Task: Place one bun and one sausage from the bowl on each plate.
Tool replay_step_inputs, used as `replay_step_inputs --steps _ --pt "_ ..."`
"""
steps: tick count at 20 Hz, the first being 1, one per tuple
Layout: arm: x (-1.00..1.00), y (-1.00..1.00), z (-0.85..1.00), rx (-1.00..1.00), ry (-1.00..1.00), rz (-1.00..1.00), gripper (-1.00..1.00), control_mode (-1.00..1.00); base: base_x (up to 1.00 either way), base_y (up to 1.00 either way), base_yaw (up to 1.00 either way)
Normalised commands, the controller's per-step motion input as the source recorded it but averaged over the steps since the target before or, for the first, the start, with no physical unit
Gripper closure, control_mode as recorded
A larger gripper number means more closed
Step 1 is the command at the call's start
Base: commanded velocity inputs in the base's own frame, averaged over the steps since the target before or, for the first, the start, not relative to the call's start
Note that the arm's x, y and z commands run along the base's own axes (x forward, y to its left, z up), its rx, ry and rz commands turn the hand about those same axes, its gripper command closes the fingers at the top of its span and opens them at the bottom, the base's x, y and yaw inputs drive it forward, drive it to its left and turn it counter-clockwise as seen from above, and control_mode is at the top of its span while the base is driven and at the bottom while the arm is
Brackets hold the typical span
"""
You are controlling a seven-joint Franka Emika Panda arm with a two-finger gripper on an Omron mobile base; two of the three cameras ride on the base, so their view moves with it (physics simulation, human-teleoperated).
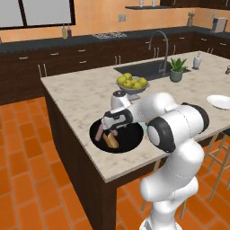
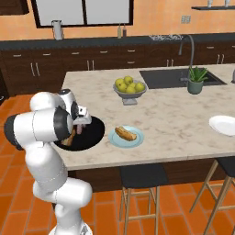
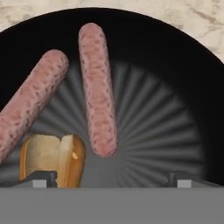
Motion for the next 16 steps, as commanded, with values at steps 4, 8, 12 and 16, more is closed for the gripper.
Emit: replay_step_inputs --steps 4,8,12,16 --pt "0.35 0.26 -0.33 0.00 0.00 0.04 -1.00 -1.00 0.00 0.00 0.00" --pt "0.46 0.15 -0.20 0.00 0.00 0.00 -1.00 -1.00 0.00 0.00 0.00" --pt "0.26 0.00 -0.34 0.00 0.00 0.00 -1.00 -1.00 0.00 0.00 0.00" --pt "0.18 0.00 -0.47 0.00 0.00 0.00 -1.00 -1.00 0.00 0.00 0.00"
